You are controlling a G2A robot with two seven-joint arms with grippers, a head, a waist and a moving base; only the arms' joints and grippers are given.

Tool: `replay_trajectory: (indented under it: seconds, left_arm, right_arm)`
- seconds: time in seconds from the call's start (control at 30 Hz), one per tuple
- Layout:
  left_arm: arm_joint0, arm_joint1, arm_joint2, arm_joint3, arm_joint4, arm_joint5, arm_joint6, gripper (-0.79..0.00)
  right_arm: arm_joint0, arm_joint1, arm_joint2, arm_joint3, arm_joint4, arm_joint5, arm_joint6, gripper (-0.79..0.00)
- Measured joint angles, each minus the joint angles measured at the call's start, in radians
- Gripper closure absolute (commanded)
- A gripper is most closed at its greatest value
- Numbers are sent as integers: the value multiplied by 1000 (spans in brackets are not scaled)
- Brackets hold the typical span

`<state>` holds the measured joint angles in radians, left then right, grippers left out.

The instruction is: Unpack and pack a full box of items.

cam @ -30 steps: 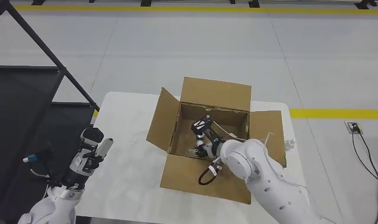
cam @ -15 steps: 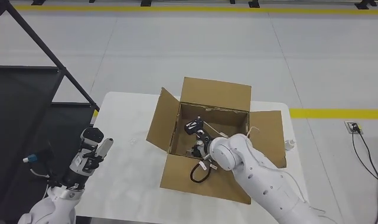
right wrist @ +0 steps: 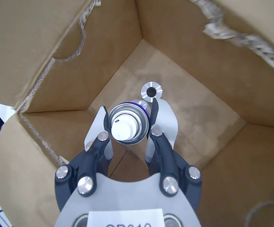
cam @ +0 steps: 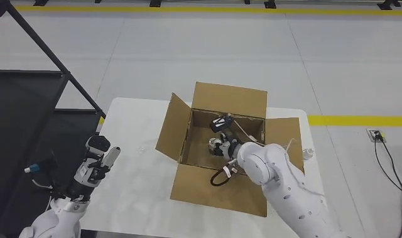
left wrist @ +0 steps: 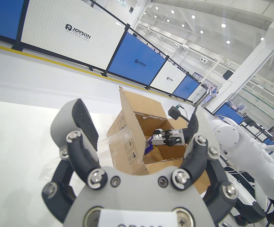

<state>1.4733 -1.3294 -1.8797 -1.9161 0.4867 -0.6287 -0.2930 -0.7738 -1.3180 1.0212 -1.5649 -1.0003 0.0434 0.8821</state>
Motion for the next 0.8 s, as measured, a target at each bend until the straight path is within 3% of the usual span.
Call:
replay_trajectory:
  seconds: [0.2,0.4,0.6,0.67,0.8]
  left_arm:
    - [0,0,0,0,0,0,0,-785]
    - [0,0,0,0,0,0,0,-785]
    - [0,0,0,0,0,0,0,-785]
    - [0,0,0,0,0,0,0,-785]
    - [0,0,0,0,0,0,0,-785]
  right_arm:
    - [-318,54,284,-404,-56,30,-160,0]
    - [-674,67,565,-662,-16,84,-426,0]
    - [-946,60,805,-668,144,100,-598,0]
    - [-983,61,853,-631,178,84,-562,0]
    - [-953,69,880,-540,202,55,-448,0]
